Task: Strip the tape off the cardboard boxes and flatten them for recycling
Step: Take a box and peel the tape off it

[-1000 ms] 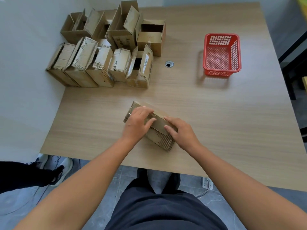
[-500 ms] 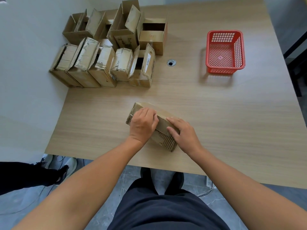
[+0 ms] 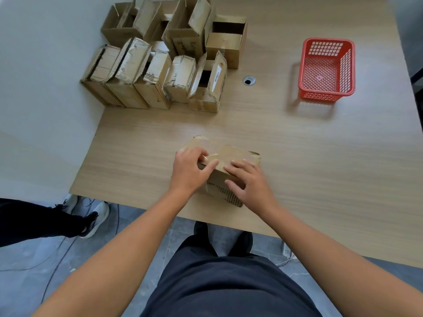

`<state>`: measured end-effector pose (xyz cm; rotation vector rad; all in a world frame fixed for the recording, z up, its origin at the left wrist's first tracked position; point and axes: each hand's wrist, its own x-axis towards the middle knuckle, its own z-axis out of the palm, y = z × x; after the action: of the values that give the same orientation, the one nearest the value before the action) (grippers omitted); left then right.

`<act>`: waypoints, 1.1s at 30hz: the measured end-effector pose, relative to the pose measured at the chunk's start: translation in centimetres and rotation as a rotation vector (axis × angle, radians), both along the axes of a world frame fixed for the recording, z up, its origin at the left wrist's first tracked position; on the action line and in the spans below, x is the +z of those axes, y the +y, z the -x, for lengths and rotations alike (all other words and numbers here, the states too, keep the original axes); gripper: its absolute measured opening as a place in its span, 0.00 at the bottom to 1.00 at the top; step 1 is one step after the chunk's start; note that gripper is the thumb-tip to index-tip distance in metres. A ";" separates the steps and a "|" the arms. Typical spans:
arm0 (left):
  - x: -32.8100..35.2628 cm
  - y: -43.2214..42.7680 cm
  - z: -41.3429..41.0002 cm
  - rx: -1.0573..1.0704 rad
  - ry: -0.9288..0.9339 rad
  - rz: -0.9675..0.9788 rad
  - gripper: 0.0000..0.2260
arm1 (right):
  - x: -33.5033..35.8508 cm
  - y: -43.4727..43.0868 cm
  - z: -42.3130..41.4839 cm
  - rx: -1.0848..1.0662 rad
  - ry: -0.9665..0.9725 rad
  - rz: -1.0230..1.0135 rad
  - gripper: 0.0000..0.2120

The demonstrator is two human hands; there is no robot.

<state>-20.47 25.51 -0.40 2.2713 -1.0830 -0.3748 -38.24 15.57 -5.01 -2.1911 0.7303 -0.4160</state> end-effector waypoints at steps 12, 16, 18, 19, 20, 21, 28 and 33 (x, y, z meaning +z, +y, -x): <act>-1.8 -0.7 -0.6 0.086 0.061 -0.359 0.08 | -1.5 0.3 0.0 -0.020 0.188 0.020 0.22; -1.9 0.0 -1.0 0.077 0.021 -0.280 0.08 | -1.5 0.2 0.1 0.020 0.190 0.059 0.22; -1.5 -0.4 -1.5 0.087 0.065 -0.282 0.08 | -1.4 -0.1 0.0 0.024 0.197 0.057 0.22; -1.3 -0.7 -1.7 0.083 0.096 -0.301 0.09 | -1.2 -0.3 0.0 0.023 0.206 0.052 0.23; -1.2 -1.1 -1.9 0.072 0.116 -0.336 0.12 | -1.1 -0.4 -0.1 0.023 0.216 0.050 0.23; -1.1 -1.3 -1.9 0.060 0.119 -0.379 0.17 | -1.1 -0.5 -0.1 0.026 0.225 0.054 0.23; -1.6 -1.5 -1.1 0.116 0.048 -0.375 0.08 | -1.1 -0.6 -0.1 0.043 0.208 0.067 0.22; -1.7 -1.4 0.0 0.110 0.012 -0.357 0.05 | -0.8 -0.6 -0.2 0.048 0.209 0.059 0.22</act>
<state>-20.45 24.10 -2.11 2.6226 -0.9390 -0.5744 -38.02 15.02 -5.80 -2.3266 0.7839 -0.1874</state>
